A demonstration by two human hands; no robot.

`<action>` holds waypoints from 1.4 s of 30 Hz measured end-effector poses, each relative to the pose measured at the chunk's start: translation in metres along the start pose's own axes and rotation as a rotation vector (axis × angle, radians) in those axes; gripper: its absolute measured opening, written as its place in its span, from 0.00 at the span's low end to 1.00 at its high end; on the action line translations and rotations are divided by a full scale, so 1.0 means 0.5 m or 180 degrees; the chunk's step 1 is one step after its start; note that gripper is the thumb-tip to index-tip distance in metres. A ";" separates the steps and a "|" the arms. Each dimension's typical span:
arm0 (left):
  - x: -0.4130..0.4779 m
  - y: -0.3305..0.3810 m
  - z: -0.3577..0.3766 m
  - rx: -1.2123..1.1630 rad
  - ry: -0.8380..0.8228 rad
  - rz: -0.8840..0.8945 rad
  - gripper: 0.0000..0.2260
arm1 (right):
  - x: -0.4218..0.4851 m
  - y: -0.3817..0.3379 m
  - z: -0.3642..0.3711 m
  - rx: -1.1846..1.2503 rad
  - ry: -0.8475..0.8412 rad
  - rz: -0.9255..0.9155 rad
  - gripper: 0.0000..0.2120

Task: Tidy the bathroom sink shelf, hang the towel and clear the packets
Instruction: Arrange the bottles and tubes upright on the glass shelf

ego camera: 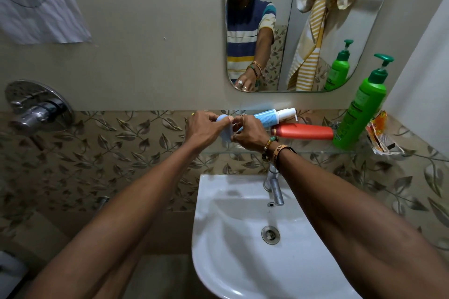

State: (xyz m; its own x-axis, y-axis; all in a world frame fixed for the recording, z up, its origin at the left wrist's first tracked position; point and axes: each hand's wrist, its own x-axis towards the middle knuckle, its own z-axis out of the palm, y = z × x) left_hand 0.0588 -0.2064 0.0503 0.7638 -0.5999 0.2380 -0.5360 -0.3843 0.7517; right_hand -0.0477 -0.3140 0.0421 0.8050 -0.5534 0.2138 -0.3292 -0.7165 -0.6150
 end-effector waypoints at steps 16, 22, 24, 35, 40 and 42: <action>0.005 0.003 -0.011 -0.0969 -0.0258 -0.0319 0.17 | -0.009 0.005 0.002 0.0153 -0.0025 -0.0124 0.22; 0.004 0.008 -0.014 -0.1520 -0.0418 -0.0519 0.16 | -0.001 0.007 0.008 0.0275 -0.0098 -0.0186 0.17; 0.004 0.008 -0.014 -0.1616 -0.0432 -0.0572 0.16 | 0.003 0.006 0.010 0.0289 -0.0159 -0.0190 0.16; 0.018 -0.009 -0.002 -0.1694 -0.0505 -0.0705 0.15 | 0.020 0.011 0.030 0.0288 -0.0298 -0.0148 0.16; 0.026 -0.023 0.005 -0.1528 -0.0499 -0.0678 0.14 | 0.026 0.012 0.038 0.0285 -0.0352 -0.0126 0.16; 0.028 -0.028 0.008 -0.1481 -0.0461 -0.0706 0.15 | 0.027 0.014 0.042 0.0294 -0.0392 -0.0102 0.16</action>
State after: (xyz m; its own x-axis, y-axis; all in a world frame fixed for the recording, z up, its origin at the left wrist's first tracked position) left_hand 0.0754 -0.2123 0.0405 0.7656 -0.6430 -0.0201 -0.1263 -0.1808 0.9754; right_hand -0.0287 -0.3175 0.0248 0.8706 -0.4706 0.1432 -0.2602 -0.6877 -0.6778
